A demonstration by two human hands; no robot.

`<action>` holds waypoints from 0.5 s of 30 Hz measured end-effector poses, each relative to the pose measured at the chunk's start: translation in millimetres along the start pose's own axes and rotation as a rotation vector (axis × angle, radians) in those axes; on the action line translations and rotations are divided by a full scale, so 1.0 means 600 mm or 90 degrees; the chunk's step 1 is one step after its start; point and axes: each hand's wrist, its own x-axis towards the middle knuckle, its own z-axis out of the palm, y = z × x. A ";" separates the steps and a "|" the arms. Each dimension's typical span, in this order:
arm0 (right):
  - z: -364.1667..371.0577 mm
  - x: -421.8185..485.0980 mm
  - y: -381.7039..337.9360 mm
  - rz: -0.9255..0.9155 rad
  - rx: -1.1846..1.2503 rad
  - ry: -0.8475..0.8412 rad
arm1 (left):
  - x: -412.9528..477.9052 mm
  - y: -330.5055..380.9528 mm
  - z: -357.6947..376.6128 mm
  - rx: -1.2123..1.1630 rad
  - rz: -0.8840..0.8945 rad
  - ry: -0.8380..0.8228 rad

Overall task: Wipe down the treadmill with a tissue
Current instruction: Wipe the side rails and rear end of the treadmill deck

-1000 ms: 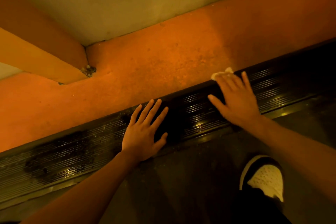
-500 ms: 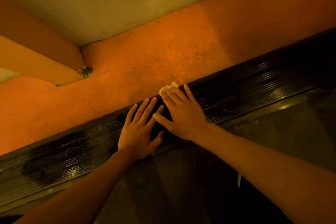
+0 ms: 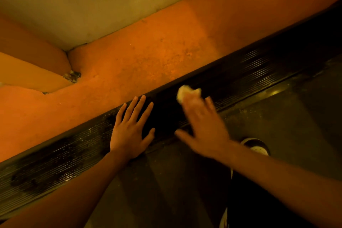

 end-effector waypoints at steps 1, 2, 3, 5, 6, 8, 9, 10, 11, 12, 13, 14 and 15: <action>0.012 -0.010 -0.036 -0.059 0.007 -0.027 | 0.000 0.000 0.000 0.003 -0.001 0.000; 0.018 -0.018 -0.060 -0.110 0.004 -0.053 | 0.000 -0.001 0.000 0.005 -0.001 -0.001; 0.022 -0.022 -0.063 -0.151 -0.009 -0.066 | -0.001 -0.001 0.001 0.006 0.000 0.000; 0.011 -0.021 -0.018 -0.173 -0.037 -0.054 | 0.000 -0.001 0.001 0.010 0.000 0.002; 0.002 -0.024 0.018 -0.139 -0.051 -0.040 | 0.000 -0.001 0.001 0.013 0.000 0.002; -0.021 -0.037 0.109 -0.004 -0.070 -0.011 | -0.001 -0.001 0.001 0.009 0.001 0.005; -0.032 -0.044 0.155 0.066 -0.070 -0.001 | -0.001 -0.001 0.002 0.007 0.000 0.007; -0.043 -0.050 0.193 0.134 -0.066 -0.002 | -0.001 0.000 0.001 0.004 -0.001 0.008; -0.052 -0.053 0.217 0.194 -0.057 -0.007 | 0.000 0.000 0.001 0.001 -0.001 0.008; -0.058 -0.053 0.225 0.244 -0.046 -0.009 | 0.000 0.000 0.001 -0.003 -0.001 0.009; -0.061 -0.047 0.216 0.278 -0.032 -0.010 | -0.001 0.000 0.001 -0.005 -0.002 0.010; -0.058 -0.043 0.195 0.293 -0.018 -0.010 | -0.002 0.000 0.000 -0.005 -0.002 0.011; -0.051 -0.042 0.164 0.276 -0.005 -0.008 | -0.001 0.000 0.000 -0.005 -0.001 0.012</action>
